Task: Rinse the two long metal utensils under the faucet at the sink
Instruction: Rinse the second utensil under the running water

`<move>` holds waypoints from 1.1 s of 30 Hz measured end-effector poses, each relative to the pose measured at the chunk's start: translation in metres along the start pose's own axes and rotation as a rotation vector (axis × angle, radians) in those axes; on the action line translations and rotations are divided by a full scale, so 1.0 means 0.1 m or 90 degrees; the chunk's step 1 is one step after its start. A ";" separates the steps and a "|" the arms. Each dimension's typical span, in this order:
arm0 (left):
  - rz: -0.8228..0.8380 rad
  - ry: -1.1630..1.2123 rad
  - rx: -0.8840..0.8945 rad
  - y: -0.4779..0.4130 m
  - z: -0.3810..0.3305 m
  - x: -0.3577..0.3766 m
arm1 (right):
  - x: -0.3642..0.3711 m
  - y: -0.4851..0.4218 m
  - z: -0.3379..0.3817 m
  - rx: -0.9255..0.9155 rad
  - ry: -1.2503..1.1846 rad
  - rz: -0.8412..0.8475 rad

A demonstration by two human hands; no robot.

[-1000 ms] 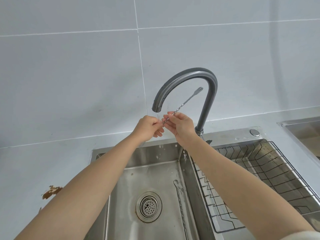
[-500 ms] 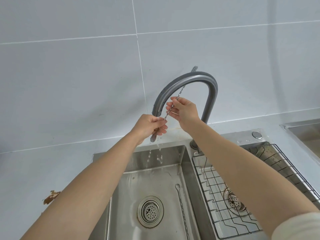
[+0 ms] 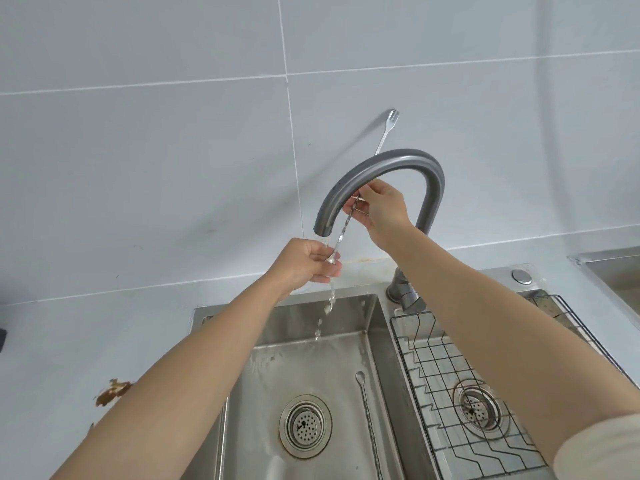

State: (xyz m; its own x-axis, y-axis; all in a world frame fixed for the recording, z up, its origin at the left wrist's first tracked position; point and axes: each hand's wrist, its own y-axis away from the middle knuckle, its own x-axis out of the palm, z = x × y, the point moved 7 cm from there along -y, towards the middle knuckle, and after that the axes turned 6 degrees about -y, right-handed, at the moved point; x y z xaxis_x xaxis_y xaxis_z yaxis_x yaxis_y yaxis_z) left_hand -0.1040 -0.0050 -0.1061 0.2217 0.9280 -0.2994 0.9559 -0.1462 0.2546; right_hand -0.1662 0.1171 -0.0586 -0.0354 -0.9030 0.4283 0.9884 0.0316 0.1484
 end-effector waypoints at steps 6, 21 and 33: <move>-0.020 -0.001 -0.036 0.23 0.30 0.08 | 0.12 0.27 -0.29 0.051 0.020 0.045; -0.044 0.023 -0.093 0.80 1.17 0.42 | 0.07 0.82 -0.93 0.151 0.087 0.084; -0.051 -0.038 -0.098 1.09 1.50 0.73 | -0.14 1.04 -1.20 0.173 0.121 0.069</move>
State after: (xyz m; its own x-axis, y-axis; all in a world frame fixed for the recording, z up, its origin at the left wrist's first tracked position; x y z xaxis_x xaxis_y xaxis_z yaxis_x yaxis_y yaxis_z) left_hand 0.0450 -0.0048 -0.2381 0.1608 0.9118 -0.3778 0.9315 -0.0137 0.3634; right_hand -0.0454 0.0815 -0.1556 0.1206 -0.9509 0.2849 0.9089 0.2212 0.3535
